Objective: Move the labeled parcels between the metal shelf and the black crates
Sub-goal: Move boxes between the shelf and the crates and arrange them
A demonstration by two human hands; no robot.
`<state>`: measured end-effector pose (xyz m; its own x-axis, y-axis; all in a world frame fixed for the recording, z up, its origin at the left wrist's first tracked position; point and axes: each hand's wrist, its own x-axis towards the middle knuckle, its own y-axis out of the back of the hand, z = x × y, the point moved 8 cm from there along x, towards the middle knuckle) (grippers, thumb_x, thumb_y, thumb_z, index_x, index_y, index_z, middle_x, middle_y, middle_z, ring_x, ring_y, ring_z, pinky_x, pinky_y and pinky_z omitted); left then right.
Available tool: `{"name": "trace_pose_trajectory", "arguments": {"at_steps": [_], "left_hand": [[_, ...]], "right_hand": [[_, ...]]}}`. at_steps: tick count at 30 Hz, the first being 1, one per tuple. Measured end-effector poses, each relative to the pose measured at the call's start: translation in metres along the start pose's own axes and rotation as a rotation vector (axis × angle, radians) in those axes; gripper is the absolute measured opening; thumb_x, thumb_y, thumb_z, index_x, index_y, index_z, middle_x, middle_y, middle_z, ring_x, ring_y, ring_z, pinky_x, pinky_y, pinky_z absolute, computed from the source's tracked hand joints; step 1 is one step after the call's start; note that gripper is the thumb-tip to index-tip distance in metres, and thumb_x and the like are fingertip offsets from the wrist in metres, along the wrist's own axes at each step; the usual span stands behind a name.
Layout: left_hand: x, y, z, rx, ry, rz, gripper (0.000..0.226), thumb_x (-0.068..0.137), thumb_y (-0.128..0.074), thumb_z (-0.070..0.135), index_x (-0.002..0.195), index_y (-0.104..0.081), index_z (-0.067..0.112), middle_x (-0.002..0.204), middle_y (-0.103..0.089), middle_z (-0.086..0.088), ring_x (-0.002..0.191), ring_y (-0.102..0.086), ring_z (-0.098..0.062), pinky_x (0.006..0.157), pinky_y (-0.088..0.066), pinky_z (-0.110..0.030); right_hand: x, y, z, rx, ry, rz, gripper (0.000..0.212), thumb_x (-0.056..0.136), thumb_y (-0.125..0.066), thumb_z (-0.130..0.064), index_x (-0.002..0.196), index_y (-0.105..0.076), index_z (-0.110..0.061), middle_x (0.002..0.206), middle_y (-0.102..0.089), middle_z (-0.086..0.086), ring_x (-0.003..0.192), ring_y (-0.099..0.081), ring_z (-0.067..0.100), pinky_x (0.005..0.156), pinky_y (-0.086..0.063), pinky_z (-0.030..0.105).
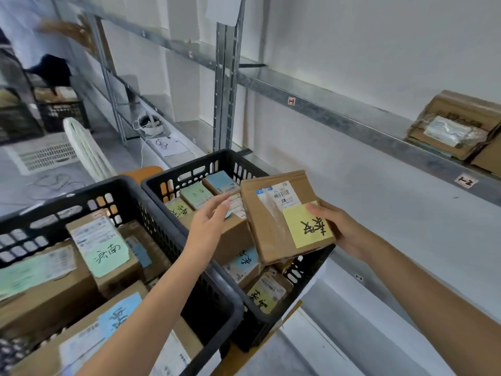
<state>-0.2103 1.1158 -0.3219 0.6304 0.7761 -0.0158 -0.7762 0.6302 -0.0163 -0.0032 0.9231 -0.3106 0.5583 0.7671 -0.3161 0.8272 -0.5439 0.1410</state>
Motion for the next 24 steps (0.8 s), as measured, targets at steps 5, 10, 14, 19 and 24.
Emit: {"name": "trace_pose_trajectory", "arguments": {"at_steps": [5, 10, 14, 19, 24], "left_hand": [[0.005, 0.004, 0.001, 0.044, 0.021, 0.063, 0.022, 0.100, -0.050, 0.038, 0.117, -0.062, 0.045, 0.113, -0.056, 0.034, 0.109, -0.050, 0.010, 0.087, -0.039, -0.017], [0.006, 0.005, 0.008, 0.106, 0.021, 0.148, 0.031, 0.101, -0.049, 0.035, 0.130, -0.060, 0.032, 0.110, -0.056, 0.032, 0.109, -0.051, 0.010, 0.078, -0.035, -0.009], [0.008, 0.004, 0.013, 0.184, 0.020, 0.180, 0.035, 0.101, -0.048, 0.036, 0.134, -0.057, 0.030, 0.111, -0.055, 0.033, 0.104, -0.050, 0.015, 0.077, -0.034, -0.008], [0.013, 0.003, 0.015, 0.235, 0.026, 0.248, 0.039, 0.101, -0.050, 0.033, 0.139, -0.051, 0.027, 0.131, -0.056, 0.014, 0.111, -0.051, 0.005, 0.079, -0.036, -0.005], [0.013, -0.008, 0.012, 0.284, 0.040, 0.259, 0.048, 0.101, -0.053, 0.023, 0.147, -0.039, 0.021, 0.136, -0.054, 0.008, 0.113, -0.052, 0.004, 0.076, -0.040, 0.002]], "right_hand": [[0.037, 0.004, -0.004, -0.223, -0.042, -0.231, 0.057, 0.081, -0.078, -0.033, 0.133, -0.056, -0.042, 0.113, -0.075, 0.008, 0.099, -0.074, 0.026, 0.073, -0.060, 0.029], [0.082, -0.010, -0.031, -0.514, -0.057, -0.522, 0.063, 0.080, -0.077, -0.033, 0.136, -0.052, -0.049, 0.113, -0.075, 0.008, 0.098, -0.074, 0.027, 0.076, -0.060, 0.030], [0.101, -0.048, -0.031, -0.659, -0.099, -0.806, 0.065, 0.085, -0.070, -0.032, 0.143, -0.046, -0.047, 0.115, -0.075, 0.007, 0.100, -0.073, 0.024, 0.075, -0.059, 0.026], [0.112, -0.092, -0.026, -0.809, -0.131, -1.034, 0.064, 0.081, -0.071, -0.027, 0.140, -0.052, -0.045, 0.114, -0.075, -0.002, 0.103, -0.072, 0.019, 0.082, -0.058, 0.030], [0.110, -0.125, -0.006, -0.975, -0.149, -1.165, 0.047, 0.092, -0.068, -0.029, 0.132, -0.058, -0.052, 0.120, -0.071, 0.001, 0.104, -0.069, 0.015, 0.092, -0.054, 0.033]]}}
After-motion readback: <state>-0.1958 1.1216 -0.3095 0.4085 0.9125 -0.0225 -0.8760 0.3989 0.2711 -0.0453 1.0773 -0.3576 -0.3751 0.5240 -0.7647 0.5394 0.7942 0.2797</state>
